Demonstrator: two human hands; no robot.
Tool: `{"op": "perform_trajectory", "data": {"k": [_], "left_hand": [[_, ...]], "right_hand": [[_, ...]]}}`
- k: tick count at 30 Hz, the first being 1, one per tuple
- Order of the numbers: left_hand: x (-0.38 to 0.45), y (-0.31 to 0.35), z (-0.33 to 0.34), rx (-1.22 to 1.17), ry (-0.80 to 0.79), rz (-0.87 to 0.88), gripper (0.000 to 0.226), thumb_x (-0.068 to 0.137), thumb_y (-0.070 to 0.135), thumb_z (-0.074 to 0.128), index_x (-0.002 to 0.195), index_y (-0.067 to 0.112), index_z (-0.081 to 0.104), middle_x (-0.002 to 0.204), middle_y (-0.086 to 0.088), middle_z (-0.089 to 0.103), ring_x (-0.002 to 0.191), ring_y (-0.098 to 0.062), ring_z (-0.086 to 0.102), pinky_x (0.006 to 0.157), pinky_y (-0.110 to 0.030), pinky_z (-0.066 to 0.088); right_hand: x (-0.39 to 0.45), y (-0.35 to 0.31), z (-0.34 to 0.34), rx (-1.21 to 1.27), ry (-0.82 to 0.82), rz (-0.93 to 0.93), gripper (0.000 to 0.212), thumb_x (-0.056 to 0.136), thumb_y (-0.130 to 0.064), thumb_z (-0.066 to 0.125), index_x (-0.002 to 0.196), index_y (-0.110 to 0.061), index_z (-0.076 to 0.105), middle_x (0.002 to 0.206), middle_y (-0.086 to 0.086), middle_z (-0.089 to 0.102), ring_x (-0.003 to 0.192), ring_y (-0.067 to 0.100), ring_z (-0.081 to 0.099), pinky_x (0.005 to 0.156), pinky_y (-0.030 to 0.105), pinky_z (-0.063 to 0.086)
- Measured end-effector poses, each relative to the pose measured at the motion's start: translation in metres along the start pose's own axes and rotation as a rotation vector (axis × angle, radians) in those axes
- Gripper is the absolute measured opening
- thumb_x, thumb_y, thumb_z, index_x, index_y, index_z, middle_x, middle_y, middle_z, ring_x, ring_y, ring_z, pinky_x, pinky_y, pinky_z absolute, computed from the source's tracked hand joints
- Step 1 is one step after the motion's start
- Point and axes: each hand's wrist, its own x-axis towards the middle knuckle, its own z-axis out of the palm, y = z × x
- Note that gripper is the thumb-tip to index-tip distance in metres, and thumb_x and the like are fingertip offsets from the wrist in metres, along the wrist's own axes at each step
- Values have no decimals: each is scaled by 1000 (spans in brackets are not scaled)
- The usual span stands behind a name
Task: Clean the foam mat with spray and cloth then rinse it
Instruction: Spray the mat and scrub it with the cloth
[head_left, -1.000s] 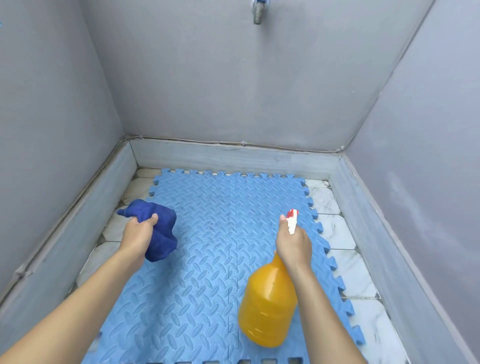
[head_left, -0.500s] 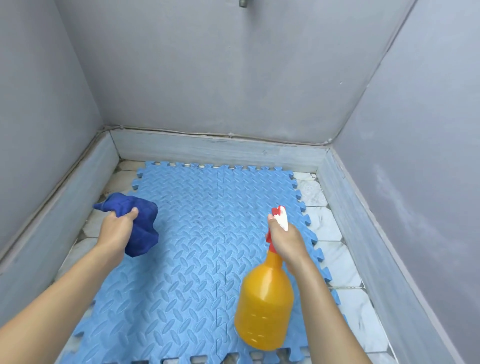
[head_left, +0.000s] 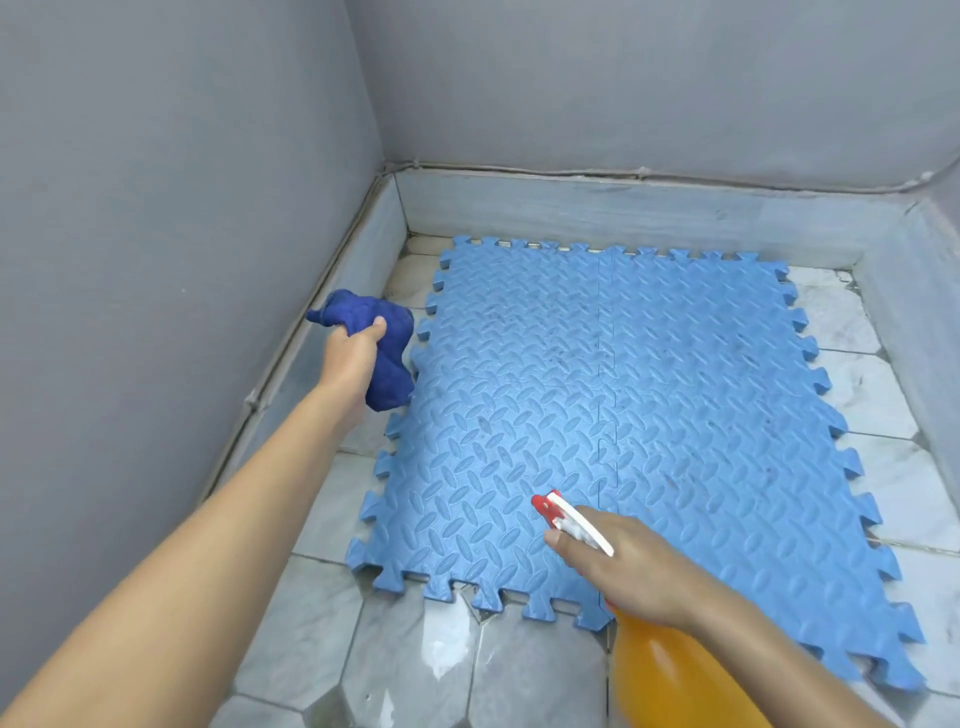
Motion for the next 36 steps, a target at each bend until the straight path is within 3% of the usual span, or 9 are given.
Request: {"op": "perform_trajectory", "data": {"k": [8, 14, 20, 23, 26, 29, 31, 33, 36], "left_hand": [[-12, -12, 8, 1, -21, -58, 40, 93, 25, 56, 128, 7, 52, 126, -16, 60, 114, -33, 60, 89, -40, 51], [-12, -22, 32, 53, -43, -5, 36, 94, 23, 54, 127, 6, 52, 124, -14, 60, 109, -30, 60, 86, -36, 48], [-40, -34, 86, 423, -199, 321, 18, 98, 15, 43, 85, 6, 50, 74, -9, 47, 69, -22, 43, 52, -20, 37], [-50, -45, 113, 586, -236, 425, 20, 97, 11, 42, 83, -1, 50, 76, -15, 51, 72, -27, 44, 64, -34, 36], [-63, -68, 130, 771, -343, 450, 20, 96, 10, 43, 77, 5, 46, 76, -14, 53, 72, -30, 46, 61, -34, 31], [-84, -95, 135, 799, -466, 492, 12, 93, 7, 40, 87, 4, 50, 86, -10, 59, 82, -35, 54, 65, -34, 37], [-92, -114, 133, 841, -606, 603, 17, 95, 9, 43, 106, 5, 55, 114, -9, 61, 119, -35, 50, 91, -37, 42], [-96, -135, 129, 1088, -773, 703, 47, 100, 32, 38, 139, 8, 42, 154, -8, 32, 146, -28, 18, 117, -39, 19], [-100, -159, 118, 1407, -787, 898, 75, 90, 67, 1, 152, 26, 13, 160, -6, 4, 147, -31, 6, 117, -46, 8]], "right_hand": [[-11, 9, 29, -85, -49, -7, 39, 97, -51, 43, 69, -24, 39, 68, -5, 48, 68, 12, 46, 70, 34, 39], [-43, 42, -4, 194, 274, 212, 39, 96, -43, 51, 85, -7, 58, 80, 9, 65, 63, 10, 56, 67, 34, 45], [-78, 76, -24, 269, 545, 400, 40, 96, -43, 50, 81, -7, 58, 68, 3, 61, 54, 11, 54, 58, 26, 47], [-94, 86, -32, 375, 607, 434, 40, 96, -41, 52, 77, -6, 61, 61, -1, 59, 46, 5, 51, 51, 17, 43], [-104, 95, -27, 423, 618, 476, 38, 96, -42, 52, 83, -8, 64, 74, 5, 69, 60, 15, 61, 62, 34, 52], [-115, 103, -28, 484, 684, 507, 36, 96, -38, 53, 87, -4, 63, 77, 10, 66, 63, 19, 60, 62, 38, 58], [-121, 109, -31, 497, 737, 539, 39, 96, -38, 53, 84, -2, 63, 75, 9, 64, 58, 21, 59, 56, 33, 59], [-124, 118, -33, 500, 799, 585, 42, 96, -39, 51, 80, -2, 65, 73, 11, 68, 56, 26, 63, 61, 37, 59], [-124, 127, -36, 485, 839, 654, 41, 95, -38, 50, 80, -3, 65, 71, 10, 69, 64, 31, 67, 74, 45, 57]]}}
